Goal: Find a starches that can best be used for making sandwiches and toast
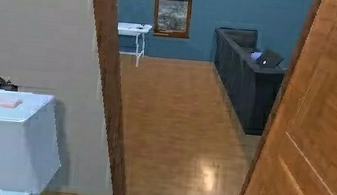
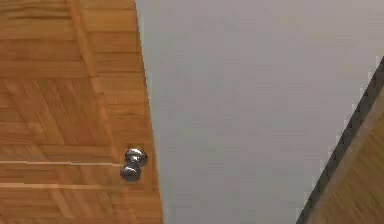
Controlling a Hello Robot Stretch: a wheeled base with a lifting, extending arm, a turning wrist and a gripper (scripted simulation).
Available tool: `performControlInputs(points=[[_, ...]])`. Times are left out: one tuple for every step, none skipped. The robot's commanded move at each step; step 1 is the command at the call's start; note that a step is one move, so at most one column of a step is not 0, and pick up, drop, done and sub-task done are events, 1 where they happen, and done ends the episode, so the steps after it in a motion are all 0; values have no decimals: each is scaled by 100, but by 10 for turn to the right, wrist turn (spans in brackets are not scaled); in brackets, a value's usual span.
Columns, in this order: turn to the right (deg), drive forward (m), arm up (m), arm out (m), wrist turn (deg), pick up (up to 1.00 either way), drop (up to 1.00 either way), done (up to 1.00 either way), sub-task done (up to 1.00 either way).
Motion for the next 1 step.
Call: performControlInputs(points=[[0,70,0,0,0,0,0,0,0]])
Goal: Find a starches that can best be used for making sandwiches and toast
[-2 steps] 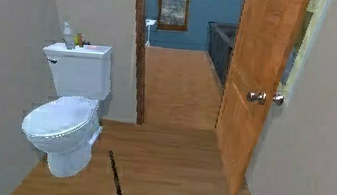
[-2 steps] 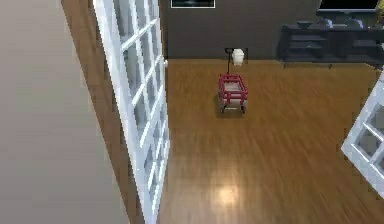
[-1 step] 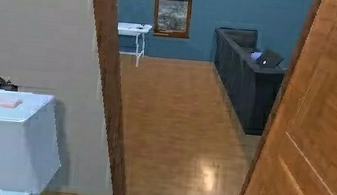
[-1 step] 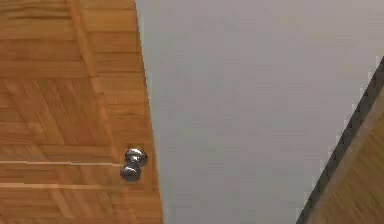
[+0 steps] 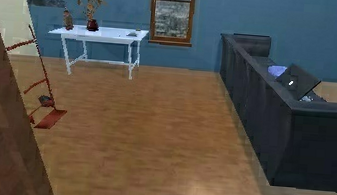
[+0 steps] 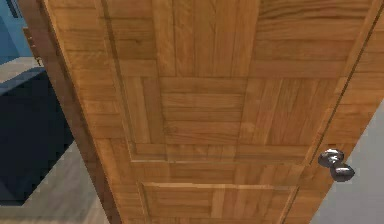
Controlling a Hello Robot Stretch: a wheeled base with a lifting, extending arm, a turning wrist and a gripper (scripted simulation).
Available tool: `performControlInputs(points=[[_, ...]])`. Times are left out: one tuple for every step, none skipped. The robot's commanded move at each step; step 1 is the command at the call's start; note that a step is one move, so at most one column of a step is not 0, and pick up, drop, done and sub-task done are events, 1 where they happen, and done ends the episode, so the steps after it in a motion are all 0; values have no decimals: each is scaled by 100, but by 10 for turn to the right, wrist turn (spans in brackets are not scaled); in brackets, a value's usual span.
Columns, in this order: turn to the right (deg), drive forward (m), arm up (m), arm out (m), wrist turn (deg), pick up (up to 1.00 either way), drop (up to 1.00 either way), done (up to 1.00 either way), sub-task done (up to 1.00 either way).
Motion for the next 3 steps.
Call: performControlInputs(points=[[-60,0,0,0,0,0,0,0,0],[0,15,0,0,0,0,0,0,0],[60,0,0,0,0,0,0,0,0]])
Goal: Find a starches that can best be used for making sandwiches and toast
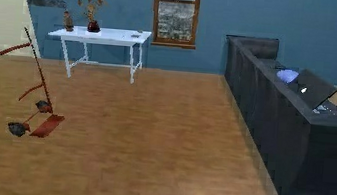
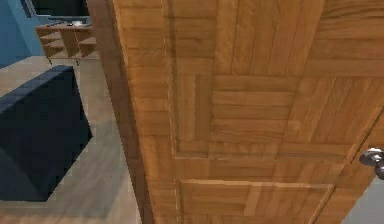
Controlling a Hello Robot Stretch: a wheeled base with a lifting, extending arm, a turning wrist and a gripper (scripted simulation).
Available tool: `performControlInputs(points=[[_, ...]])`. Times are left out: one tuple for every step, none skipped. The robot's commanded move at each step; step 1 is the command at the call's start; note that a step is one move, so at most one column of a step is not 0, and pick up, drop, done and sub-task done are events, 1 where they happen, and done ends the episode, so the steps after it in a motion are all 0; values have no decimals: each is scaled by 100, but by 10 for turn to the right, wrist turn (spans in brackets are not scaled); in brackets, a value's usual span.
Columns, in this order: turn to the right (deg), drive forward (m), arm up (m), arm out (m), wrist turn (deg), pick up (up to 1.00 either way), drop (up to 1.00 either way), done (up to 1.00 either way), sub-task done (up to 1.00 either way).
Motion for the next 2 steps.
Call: performControlInputs(points=[[0,60,0,0,0,0,0,0,0],[-450,0,0,0,0,0,0,0,0]])
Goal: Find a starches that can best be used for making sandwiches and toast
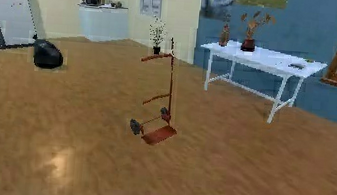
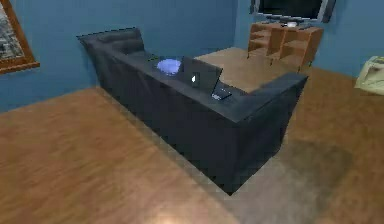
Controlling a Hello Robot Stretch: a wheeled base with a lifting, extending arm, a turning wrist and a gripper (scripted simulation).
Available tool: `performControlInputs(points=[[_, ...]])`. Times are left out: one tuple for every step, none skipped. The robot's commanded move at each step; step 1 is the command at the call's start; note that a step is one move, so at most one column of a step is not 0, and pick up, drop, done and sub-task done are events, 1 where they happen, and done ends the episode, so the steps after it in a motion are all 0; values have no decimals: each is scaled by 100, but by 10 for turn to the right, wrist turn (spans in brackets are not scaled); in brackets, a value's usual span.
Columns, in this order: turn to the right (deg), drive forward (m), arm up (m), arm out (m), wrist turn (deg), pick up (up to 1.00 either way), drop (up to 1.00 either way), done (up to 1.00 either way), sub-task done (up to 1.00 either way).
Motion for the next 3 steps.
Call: performControlInputs(points=[[-420,0,0,0,0,0,0,0,0],[0,45,0,0,0,0,0,0,0],[-90,0,0,0,0,0,0,0,0]])
